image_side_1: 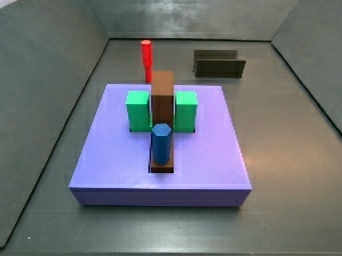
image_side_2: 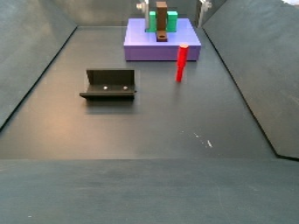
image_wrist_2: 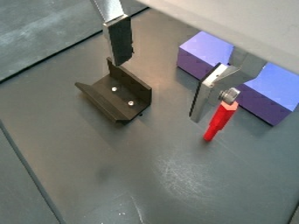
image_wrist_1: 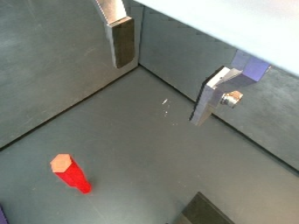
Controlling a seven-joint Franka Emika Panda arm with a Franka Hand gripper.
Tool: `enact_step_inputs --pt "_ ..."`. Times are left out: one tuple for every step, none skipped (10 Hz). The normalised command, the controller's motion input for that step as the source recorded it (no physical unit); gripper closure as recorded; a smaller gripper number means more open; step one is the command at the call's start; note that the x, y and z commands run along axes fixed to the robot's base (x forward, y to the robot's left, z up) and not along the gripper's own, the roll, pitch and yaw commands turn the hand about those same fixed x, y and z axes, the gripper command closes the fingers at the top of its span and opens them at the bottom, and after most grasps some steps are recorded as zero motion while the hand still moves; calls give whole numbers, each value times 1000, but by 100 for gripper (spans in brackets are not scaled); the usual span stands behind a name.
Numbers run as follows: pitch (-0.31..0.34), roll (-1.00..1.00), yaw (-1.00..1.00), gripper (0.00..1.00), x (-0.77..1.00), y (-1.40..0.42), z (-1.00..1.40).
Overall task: Pick up the red object. Move up. Move to above the board. Insert the red object.
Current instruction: Pick up the red object.
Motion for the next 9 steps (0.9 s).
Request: enact_step_inputs --pt "-147 -173 -46 0 -360 -254 -334" --pt "-159 -79 -51 0 -440 -471 -377" --pt "-150 0 -20 0 -380 -743 -269" --pt "-127 31 0 0 -323 -840 -229" --pt "-107 9 0 0 -166 -831 -260" --pt "-96 -13 0 0 0 -640 -320" --pt "-76 0 -20 0 200 -531 -343" --pt "-86 0 -40 0 126 -340 -420" --pt "-51 0 0 0 0 -257 -391"
